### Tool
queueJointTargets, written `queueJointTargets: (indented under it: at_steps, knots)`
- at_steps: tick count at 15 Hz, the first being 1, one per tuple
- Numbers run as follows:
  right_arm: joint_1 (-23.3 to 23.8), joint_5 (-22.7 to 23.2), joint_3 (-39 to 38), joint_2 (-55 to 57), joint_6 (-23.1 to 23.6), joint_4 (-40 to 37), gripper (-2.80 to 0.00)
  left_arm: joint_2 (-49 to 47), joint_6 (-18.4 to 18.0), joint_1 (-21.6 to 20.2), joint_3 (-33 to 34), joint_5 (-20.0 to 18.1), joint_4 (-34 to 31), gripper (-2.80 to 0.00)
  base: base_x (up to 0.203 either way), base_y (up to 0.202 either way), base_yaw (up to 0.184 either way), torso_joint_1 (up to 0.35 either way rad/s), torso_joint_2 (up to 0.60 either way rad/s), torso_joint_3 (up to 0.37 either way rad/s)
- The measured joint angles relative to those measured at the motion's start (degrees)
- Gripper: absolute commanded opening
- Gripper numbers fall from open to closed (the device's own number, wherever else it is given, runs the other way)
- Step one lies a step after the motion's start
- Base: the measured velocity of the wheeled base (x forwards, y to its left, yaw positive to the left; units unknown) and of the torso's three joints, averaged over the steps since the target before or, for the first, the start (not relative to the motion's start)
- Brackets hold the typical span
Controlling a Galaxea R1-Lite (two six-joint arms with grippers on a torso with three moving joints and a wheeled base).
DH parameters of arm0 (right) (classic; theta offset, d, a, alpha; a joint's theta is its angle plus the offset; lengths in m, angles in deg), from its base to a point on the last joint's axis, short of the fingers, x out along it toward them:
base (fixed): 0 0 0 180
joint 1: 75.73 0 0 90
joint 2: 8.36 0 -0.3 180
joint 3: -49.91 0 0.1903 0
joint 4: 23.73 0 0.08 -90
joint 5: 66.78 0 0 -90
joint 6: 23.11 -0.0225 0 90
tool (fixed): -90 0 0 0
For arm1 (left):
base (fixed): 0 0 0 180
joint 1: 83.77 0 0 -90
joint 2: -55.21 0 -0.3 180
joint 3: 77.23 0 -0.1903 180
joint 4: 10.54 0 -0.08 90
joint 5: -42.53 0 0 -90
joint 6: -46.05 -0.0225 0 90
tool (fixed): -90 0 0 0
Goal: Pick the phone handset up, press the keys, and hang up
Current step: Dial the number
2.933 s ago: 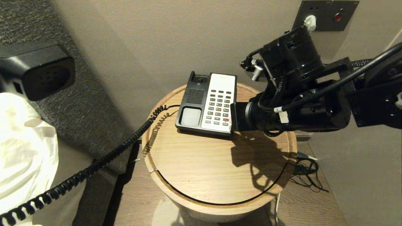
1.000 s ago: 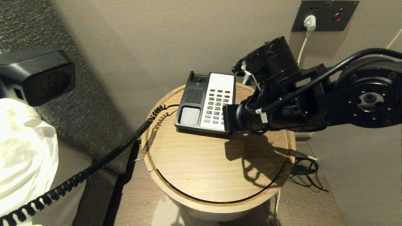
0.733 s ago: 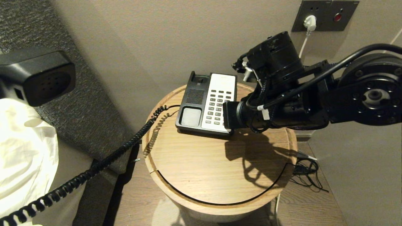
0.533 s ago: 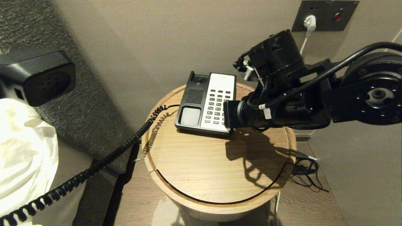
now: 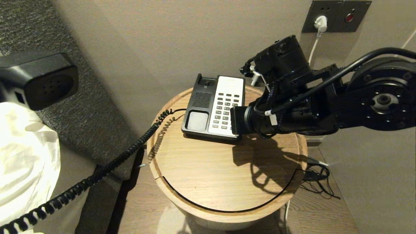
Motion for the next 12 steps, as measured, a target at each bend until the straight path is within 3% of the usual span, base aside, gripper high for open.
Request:
queueJointTargets:
  at_steps: [12]
  knots:
    - [0.0,-0.1,-1.5,0.3,1.1,-0.4,-2.8,0.1,0.1,0.0,0.0,0.0,0.0,-2.8,0.0,0.0,0.0,0.0,0.0,0.0]
